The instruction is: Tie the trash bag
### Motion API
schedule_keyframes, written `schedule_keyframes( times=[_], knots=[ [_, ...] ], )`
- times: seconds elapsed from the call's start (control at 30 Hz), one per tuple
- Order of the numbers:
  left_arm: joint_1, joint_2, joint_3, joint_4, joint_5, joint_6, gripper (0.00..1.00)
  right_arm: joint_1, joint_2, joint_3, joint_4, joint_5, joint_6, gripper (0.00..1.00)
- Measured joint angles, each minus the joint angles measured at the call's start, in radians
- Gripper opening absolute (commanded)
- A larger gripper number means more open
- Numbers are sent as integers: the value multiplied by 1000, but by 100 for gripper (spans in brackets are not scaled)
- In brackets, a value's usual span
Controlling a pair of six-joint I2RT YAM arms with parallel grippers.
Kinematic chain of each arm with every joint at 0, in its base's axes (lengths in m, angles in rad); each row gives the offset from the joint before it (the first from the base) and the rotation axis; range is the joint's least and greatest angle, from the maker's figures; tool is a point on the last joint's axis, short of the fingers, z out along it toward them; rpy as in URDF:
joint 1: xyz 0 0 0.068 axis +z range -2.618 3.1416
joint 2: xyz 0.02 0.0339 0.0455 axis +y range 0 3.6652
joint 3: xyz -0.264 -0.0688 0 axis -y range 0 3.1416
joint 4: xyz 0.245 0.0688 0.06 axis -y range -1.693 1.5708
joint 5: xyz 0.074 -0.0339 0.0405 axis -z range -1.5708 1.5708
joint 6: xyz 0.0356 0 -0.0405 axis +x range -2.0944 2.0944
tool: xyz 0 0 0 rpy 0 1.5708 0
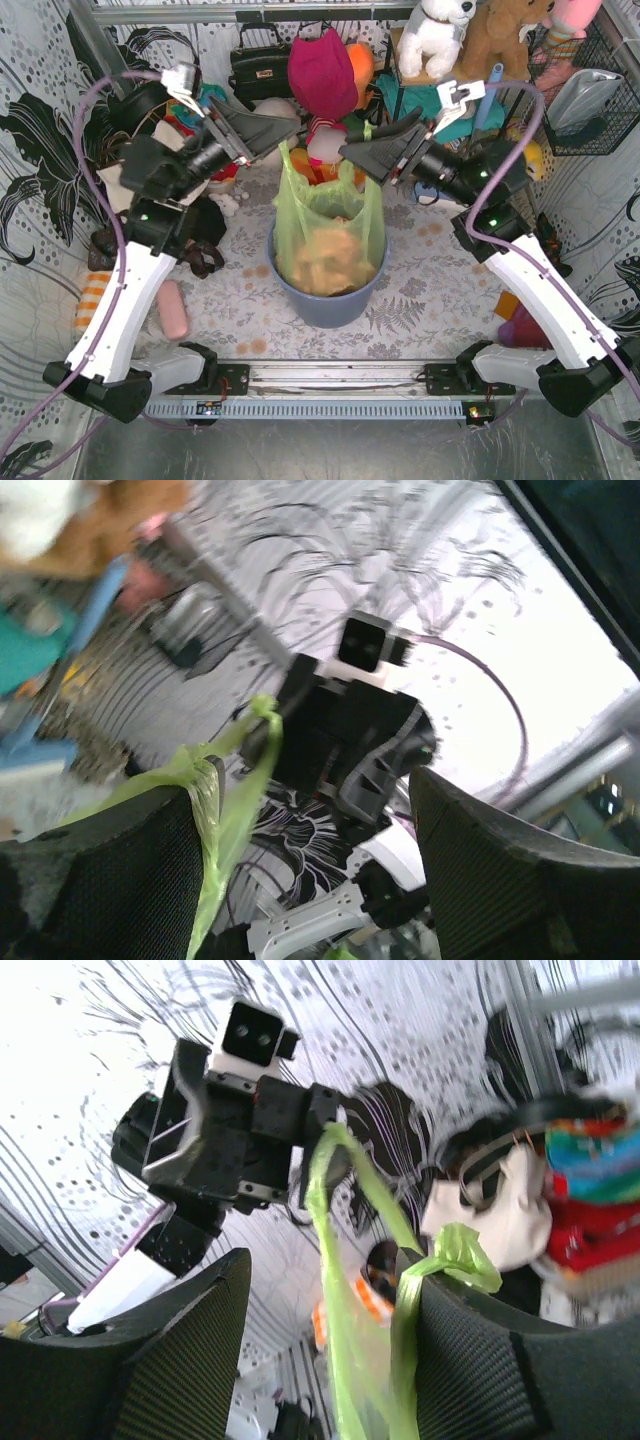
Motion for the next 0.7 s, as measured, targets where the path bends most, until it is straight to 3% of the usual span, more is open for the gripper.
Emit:
schedule_keyframes(
  times=[0.17, 0.3, 0.53, 0.7],
  knots=[
    [0, -10, 192, 44, 110, 29, 81, 1, 14, 153, 37, 0, 0, 60],
    [0, -21, 250, 55, 155, 50, 81, 2, 13, 199, 77, 0, 0, 61],
    [0, -26, 222, 4, 174, 111, 81, 2, -12, 141, 68, 13, -8, 61],
    [0, -56, 63, 33, 173, 111, 81, 2, -66, 7, 60, 37, -12, 61]
  ],
)
